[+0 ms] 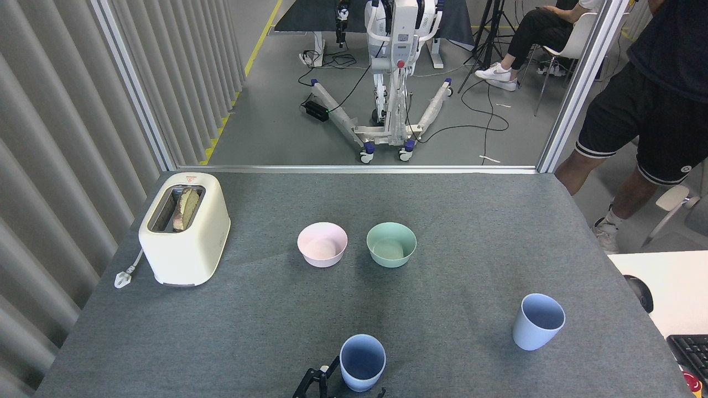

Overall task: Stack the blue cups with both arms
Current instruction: 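Release the blue cup and withdraw the left gripper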

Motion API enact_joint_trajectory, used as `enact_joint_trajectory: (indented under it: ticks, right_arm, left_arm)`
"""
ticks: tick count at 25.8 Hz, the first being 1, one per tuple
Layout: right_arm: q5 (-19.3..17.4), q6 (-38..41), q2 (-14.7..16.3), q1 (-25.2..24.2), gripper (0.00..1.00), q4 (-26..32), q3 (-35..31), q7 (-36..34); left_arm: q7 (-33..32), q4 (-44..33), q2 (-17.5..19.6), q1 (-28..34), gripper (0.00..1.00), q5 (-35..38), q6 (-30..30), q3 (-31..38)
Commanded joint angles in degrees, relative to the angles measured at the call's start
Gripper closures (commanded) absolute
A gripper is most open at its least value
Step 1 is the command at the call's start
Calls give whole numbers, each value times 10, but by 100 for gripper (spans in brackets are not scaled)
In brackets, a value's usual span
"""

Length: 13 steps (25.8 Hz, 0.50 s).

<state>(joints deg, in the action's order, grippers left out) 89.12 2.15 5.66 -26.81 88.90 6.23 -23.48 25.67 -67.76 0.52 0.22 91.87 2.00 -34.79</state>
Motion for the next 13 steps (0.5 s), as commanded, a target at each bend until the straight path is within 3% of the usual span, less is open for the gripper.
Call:
enact_joint_trajectory:
  ticks: [1, 6, 9, 13]
  right_arm:
    - [0, 0, 0, 0, 0, 0, 0, 0]
    - [0, 0, -2, 3, 0, -9, 9, 0]
    - [0, 0, -2, 8, 0, -9, 12, 0]
    - [-1, -8, -2, 9, 0, -9, 5, 0]
  left_arm:
    - [1, -40, 6, 46, 0, 2, 0, 1]
    - [0, -63, 11, 70, 0, 2, 2, 5]
    - [0, -57, 16, 79, 0, 0, 7, 46]
    - [4, -112, 52, 182, 0, 0, 5, 115]
